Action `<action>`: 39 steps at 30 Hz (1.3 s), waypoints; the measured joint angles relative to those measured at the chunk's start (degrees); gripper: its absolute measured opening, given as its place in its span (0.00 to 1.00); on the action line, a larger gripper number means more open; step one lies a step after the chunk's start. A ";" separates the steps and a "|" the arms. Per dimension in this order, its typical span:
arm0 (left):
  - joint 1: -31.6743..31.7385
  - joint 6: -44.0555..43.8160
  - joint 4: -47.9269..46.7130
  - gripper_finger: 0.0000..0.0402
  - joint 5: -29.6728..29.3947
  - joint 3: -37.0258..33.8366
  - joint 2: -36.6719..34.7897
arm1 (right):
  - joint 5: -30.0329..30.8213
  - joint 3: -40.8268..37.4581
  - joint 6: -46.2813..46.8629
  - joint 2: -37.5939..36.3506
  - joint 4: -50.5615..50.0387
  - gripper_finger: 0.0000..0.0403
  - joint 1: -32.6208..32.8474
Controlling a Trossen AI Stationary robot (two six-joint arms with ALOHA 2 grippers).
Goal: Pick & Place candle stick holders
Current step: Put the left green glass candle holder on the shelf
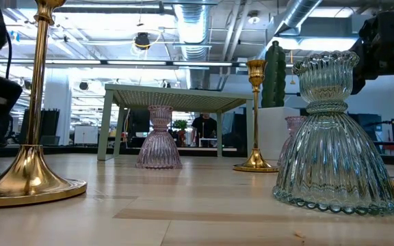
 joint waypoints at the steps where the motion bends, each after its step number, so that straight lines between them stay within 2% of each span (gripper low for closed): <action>1: 0.01 0.01 1.08 0.22 0.22 0.00 0.29 | 0.00 0.00 -0.01 0.00 -0.01 0.00 0.00; 10: 0.03 -1.13 6.28 0.44 0.33 0.00 7.80 | 0.20 0.00 1.59 0.00 -0.03 0.00 0.00; 15: 0.03 -1.05 16.69 0.54 0.32 0.00 14.41 | 0.17 0.00 2.50 0.00 -0.05 0.00 0.00; 20: 0.46 2.91 26.74 0.62 0.33 0.00 21.66 | 0.15 0.00 2.51 0.00 -0.05 0.00 0.00; 29: 7.28 2.79 36.95 0.67 0.39 0.00 32.99 | 0.11 0.00 2.52 0.00 -0.05 0.00 0.00; 35: 8.52 2.99 44.79 0.67 5.95 0.00 35.72 | 0.09 0.00 2.52 0.00 -0.08 0.00 0.00; 39: 8.60 3.03 44.95 0.67 5.47 0.00 36.09 | 0.04 0.00 2.52 0.00 -0.09 0.00 -0.02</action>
